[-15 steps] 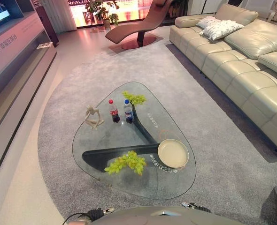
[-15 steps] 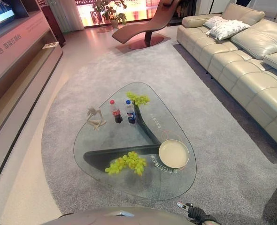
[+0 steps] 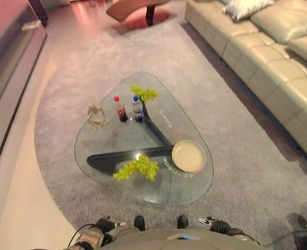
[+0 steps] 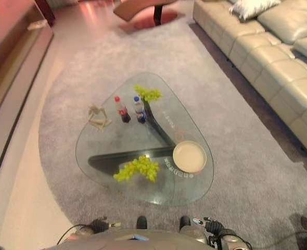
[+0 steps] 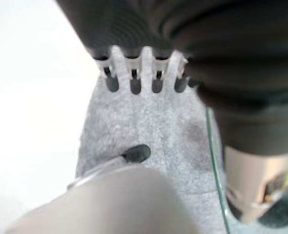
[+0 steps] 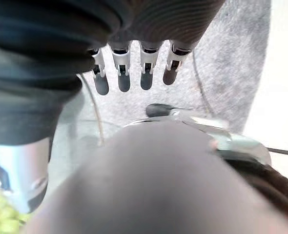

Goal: Pick up fruits into the plate

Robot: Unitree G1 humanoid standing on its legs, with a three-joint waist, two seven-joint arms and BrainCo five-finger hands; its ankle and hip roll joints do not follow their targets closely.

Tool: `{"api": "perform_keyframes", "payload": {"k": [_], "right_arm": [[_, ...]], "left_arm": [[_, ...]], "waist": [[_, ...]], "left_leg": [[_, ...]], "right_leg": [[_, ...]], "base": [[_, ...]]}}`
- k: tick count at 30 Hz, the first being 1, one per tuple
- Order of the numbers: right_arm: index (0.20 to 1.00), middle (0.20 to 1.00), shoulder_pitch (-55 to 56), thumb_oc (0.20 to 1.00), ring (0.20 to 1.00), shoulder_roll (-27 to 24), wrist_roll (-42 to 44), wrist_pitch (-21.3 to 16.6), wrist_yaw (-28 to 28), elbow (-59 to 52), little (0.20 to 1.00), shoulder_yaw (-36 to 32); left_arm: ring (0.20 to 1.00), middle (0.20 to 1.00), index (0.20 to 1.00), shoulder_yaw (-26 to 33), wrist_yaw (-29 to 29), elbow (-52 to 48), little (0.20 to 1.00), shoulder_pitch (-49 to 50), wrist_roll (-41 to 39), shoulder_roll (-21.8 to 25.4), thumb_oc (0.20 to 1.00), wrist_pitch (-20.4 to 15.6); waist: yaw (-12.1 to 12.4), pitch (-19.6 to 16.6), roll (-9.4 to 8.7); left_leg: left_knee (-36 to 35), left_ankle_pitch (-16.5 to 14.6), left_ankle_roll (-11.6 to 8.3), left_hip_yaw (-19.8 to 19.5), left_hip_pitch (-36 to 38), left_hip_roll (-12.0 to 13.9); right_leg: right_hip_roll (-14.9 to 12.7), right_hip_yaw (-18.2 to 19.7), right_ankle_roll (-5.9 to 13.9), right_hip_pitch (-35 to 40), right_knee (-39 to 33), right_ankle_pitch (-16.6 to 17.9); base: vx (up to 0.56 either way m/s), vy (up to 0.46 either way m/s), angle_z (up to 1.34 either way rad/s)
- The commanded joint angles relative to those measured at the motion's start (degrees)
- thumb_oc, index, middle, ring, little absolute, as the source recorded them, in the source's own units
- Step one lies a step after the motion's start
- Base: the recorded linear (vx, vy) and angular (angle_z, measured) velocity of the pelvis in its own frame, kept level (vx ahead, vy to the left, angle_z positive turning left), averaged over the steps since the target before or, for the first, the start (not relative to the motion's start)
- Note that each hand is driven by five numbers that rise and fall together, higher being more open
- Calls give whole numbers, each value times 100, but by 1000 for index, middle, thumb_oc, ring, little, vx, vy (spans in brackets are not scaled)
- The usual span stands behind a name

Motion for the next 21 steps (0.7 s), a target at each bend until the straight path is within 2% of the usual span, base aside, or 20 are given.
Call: {"api": "perform_keyframes", "payload": {"k": [1,5,6,9,10,13,15,17,21], "right_arm": [[1000,1000,-532,1000,1000,114,189,-165,34,-199,1000,234],[1000,1000,-856,1000,1000,-134,312,-270,37,-487,1000,399],[1000,1000,-870,1000,1000,-143,320,-276,41,-492,1000,402],[1000,1000,-1109,1000,1000,-395,421,-320,22,-945,1000,586],[1000,1000,-1123,1000,1000,-415,436,-327,15,-988,1000,598],[1000,1000,-1440,1000,1000,-655,642,-317,-63,-1367,1000,679],[1000,1000,-1509,1000,1000,-711,716,-302,-82,-1432,1000,685],[1000,1000,-1568,1000,1000,-780,911,-328,-148,-1492,1000,643],[1000,1000,-1608,1000,1000,-788,1093,-408,-218,-1440,1000,606]], "left_arm": [[1000,1000,1000,-262,462,45,1000,-546,355,138,1000,-375],[1000,1000,1000,-518,1040,-359,1000,-1223,680,441,1000,-330],[1000,1000,1000,-524,1071,-366,1000,-1247,677,449,1000,-318],[1000,1000,1000,-625,1288,-487,1000,-1918,581,991,1000,-364],[1000,1000,1000,-637,1328,-498,1000,-1970,619,1033,1000,-368],[1000,1000,1000,-769,1618,-496,1000,-2764,634,1532,1000,-219],[1000,1000,1000,-818,1768,-525,1000,-2990,642,1663,1000,-165],[1000,1000,1000,-884,1957,-663,1000,-3459,944,1951,1000,94],[1000,1000,1000,-1107,2088,-788,1000,-4050,1634,2235,1000,429]], "waist": [[20,472,-99],[-74,911,-40],[-76,925,-37],[-166,1282,-9],[-174,1307,-8],[-300,1706,2],[-334,1801,5],[-376,1864,10],[-413,1864,-8]], "left_leg": [[204,-924,258,171,203,-101],[169,-763,233,122,-129,-97],[171,-760,232,122,-141,-97],[221,-663,173,127,-464,-84],[227,-655,170,129,-493,-83],[380,-530,103,117,-998,-59],[432,-485,83,114,-1151,-56],[497,-416,64,96,-1530,-68],[646,-381,61,79,-2035,-116]], "right_leg": [[-148,333,260,-192,451,-310],[-91,440,240,-596,559,-253],[-89,443,239,-610,567,-253],[-48,505,217,-991,700,-223],[-47,508,217,-1021,709,-220],[10,517,187,-1626,994,-196],[31,519,179,-1808,1090,-190],[77,514,161,-2229,1240,-189],[113,488,134,-2750,1398,-176]], "base": [[-99,55,-5],[-105,75,-7],[-78,80,-11],[-110,107,-13],[-102,85,-22],[-154,99,-18],[-95,49,-8],[-101,-3,-3],[-65,-51,-3]]}}
